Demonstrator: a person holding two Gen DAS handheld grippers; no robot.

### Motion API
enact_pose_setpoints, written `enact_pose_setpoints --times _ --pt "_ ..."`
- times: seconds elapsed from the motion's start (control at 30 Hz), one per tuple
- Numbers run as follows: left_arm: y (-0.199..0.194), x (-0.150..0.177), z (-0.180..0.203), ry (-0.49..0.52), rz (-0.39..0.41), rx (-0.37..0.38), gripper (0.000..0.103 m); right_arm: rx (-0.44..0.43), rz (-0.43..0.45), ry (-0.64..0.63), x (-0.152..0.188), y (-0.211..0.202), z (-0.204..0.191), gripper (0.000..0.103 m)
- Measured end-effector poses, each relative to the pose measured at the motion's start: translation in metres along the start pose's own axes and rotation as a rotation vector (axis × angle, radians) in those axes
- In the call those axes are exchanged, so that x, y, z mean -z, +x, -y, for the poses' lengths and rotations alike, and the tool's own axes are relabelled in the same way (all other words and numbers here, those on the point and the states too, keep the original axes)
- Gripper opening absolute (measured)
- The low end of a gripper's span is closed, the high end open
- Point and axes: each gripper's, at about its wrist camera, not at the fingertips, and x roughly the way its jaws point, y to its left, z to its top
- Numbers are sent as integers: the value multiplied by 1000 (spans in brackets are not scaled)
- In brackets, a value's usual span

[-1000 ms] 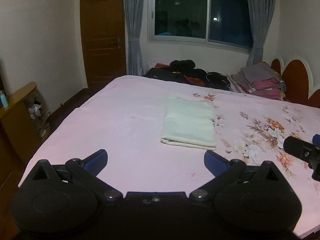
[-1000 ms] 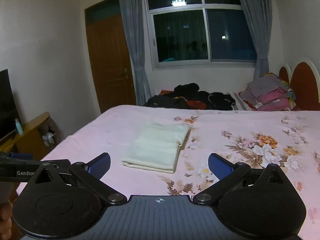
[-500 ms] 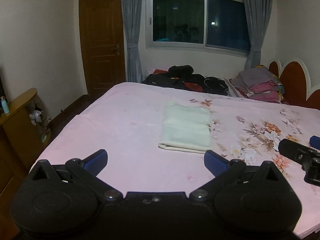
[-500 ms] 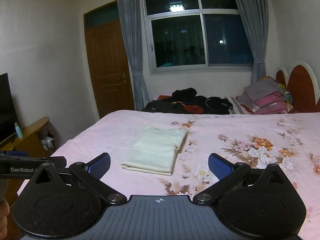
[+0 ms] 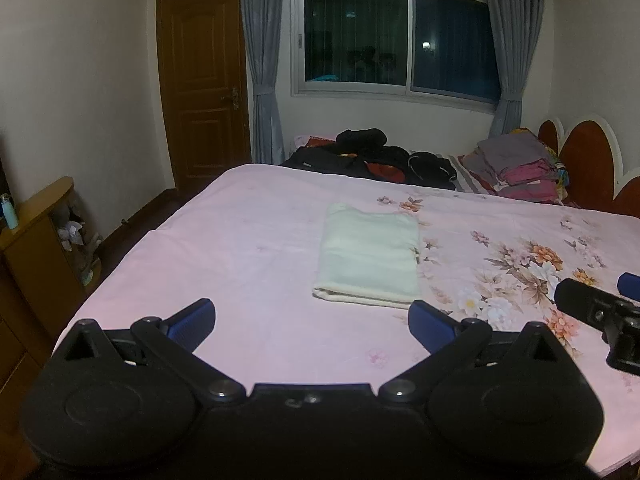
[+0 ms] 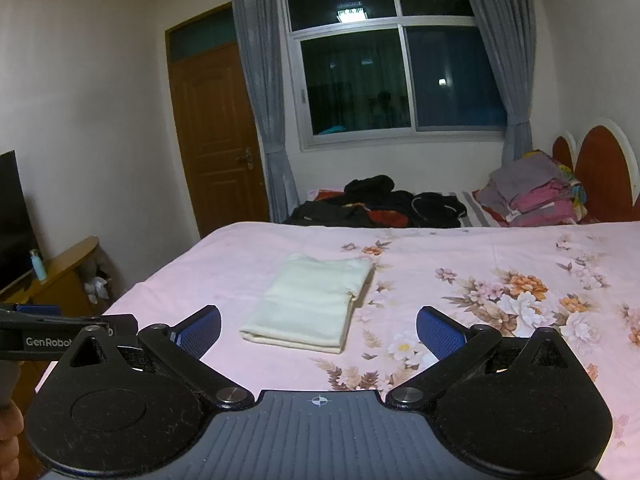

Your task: Fold small clothes

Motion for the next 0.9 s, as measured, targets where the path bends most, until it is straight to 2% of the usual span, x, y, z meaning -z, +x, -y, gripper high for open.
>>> enact_pose_setpoints --times 0.63,0.9 --pt "8 -3 -1 1 -17 8 103 -3 -18 5 1 11 0 103" --pt "21 -2 -6 9 -3 59 101 11 -32 13 3 20 3 103"
